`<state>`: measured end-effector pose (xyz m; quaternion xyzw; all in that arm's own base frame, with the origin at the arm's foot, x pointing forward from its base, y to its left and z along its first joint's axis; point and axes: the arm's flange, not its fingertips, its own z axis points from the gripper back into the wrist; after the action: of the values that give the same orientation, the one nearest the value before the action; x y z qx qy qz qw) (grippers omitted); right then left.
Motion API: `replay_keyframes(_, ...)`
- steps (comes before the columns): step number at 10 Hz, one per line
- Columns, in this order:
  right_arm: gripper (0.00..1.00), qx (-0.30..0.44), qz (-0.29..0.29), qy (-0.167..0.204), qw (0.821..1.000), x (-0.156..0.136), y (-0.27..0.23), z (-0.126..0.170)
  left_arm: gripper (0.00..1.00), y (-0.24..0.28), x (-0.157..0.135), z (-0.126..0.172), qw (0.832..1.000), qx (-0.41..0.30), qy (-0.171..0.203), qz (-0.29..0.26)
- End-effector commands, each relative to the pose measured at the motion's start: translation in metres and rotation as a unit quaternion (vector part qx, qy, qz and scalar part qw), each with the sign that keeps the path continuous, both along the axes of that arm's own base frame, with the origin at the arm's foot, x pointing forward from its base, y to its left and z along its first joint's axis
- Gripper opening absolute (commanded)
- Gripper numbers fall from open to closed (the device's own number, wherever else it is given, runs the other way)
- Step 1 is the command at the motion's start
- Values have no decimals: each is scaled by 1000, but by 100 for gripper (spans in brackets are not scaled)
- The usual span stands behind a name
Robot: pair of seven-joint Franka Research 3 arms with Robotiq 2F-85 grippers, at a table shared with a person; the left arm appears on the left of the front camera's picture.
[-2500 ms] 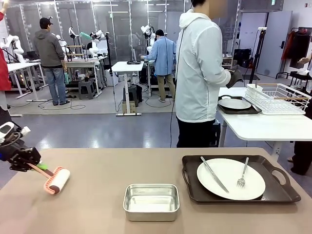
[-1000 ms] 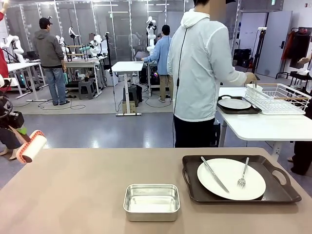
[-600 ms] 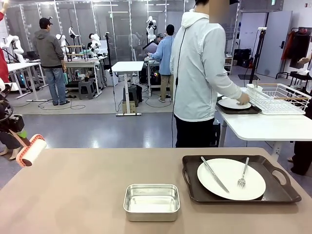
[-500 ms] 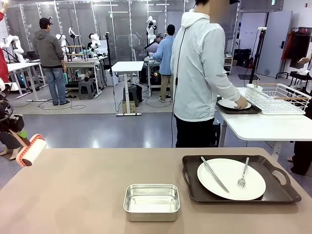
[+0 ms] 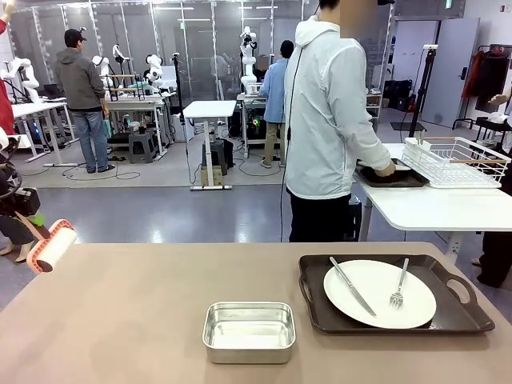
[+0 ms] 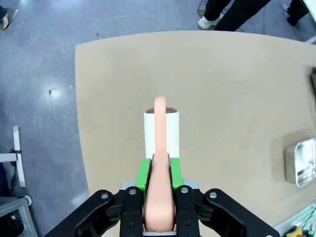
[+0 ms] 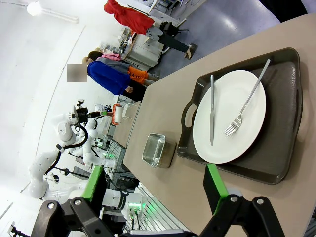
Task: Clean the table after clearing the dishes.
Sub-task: Place the Lint Roller back on top of the Airtight Container.
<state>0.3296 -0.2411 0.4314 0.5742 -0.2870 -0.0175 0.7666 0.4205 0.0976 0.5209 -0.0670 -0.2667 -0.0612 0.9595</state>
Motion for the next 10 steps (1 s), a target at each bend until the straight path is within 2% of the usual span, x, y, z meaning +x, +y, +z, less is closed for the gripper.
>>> replay_keyframes(1, 100, 1, 0, -4, 1000, -2, 1, 2, 21, -29, 3, 14, 998, 22, -24, -54)
replay_keyframes(2, 100, 1, 0, -4, 1000, -2, 1, 2, 21, -73, 2, 29, 989, 58, -41, -131)
replay_keyframes(3, 100, 1, 0, -4, 1000, -2, 1, 2, 21, -112, -1, 38, 976, 103, -33, -191)
replay_keyframes(5, 100, 1, 0, -4, 1000, -2, 1, 2, 21, -180, -22, 73, 936, 139, -63, -317)
replay_keyframes(8, 100, 1, 0, -4, 1000, -2, 1, 2, 21, -309, -46, 98, 839, 209, -47, -500)
replay_keyframes(10, 100, 1, 0, -4, 1000, -2, 1, 2, 21, -390, -61, 82, 768, 240, -35, -592)
